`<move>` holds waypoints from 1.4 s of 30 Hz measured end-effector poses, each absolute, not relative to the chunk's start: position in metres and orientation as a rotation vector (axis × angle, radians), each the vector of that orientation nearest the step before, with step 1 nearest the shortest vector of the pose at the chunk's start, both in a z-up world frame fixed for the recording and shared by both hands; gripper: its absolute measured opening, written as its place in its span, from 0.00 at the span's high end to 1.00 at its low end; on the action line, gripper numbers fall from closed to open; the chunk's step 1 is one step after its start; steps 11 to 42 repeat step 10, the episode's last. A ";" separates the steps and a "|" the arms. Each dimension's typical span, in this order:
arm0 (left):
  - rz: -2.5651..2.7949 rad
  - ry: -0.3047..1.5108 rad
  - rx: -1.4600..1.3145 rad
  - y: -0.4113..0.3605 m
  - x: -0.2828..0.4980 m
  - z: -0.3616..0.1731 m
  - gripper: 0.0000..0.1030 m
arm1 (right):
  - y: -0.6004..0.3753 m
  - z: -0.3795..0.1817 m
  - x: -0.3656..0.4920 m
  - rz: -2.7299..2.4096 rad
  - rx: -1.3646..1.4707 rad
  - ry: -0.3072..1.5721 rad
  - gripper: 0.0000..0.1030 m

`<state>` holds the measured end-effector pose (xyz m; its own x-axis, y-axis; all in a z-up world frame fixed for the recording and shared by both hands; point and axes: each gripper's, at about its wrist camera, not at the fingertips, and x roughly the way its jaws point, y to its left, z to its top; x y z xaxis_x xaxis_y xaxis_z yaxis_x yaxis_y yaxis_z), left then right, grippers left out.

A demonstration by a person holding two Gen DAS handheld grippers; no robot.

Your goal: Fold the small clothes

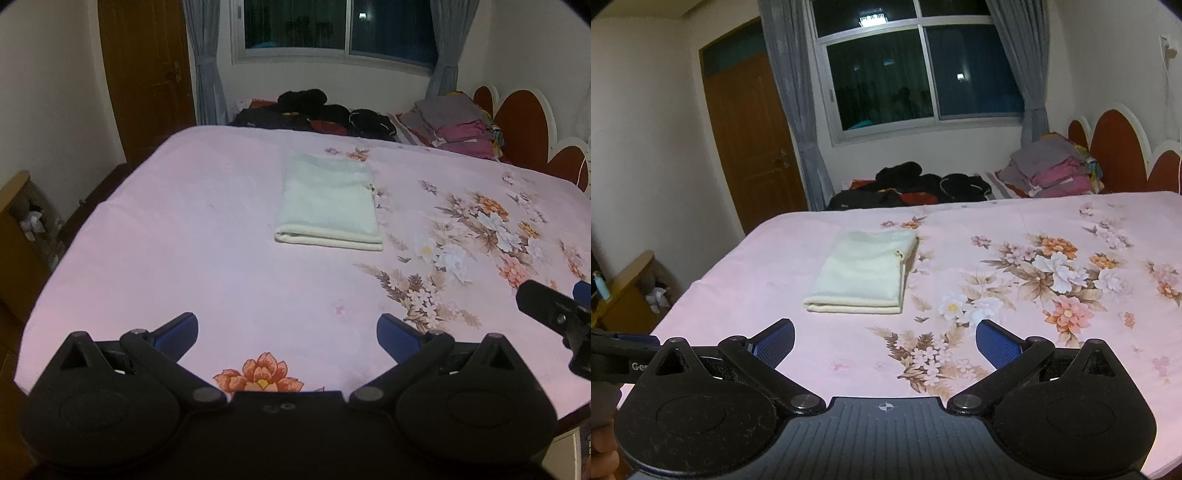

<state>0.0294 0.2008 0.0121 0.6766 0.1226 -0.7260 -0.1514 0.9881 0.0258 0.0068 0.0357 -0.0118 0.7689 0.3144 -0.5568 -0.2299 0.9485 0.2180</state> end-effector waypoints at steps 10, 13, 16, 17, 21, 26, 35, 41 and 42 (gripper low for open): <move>0.135 0.814 -0.046 0.227 0.089 -0.010 0.00 | 0.043 -0.036 0.058 0.229 0.137 0.685 0.00; 0.135 0.814 -0.046 0.227 0.089 -0.010 0.00 | 0.043 -0.036 0.058 0.229 0.137 0.685 0.00; 0.135 0.814 -0.046 0.227 0.089 -0.010 0.00 | 0.043 -0.036 0.058 0.229 0.137 0.685 0.00; 0.135 0.814 -0.046 0.227 0.089 -0.010 0.00 | 0.043 -0.036 0.058 0.229 0.137 0.685 0.00; 0.135 0.814 -0.046 0.227 0.089 -0.010 0.00 | 0.043 -0.036 0.058 0.229 0.137 0.685 0.00; 0.135 0.814 -0.046 0.227 0.089 -0.010 0.00 | 0.043 -0.036 0.058 0.229 0.137 0.685 0.00; 0.135 0.814 -0.046 0.227 0.089 -0.010 0.00 | 0.043 -0.036 0.058 0.229 0.137 0.685 0.00; 0.135 0.814 -0.046 0.227 0.089 -0.010 0.00 | 0.043 -0.036 0.058 0.229 0.137 0.685 0.00; 0.135 0.814 -0.046 0.227 0.089 -0.010 0.00 | 0.043 -0.036 0.058 0.229 0.137 0.685 0.00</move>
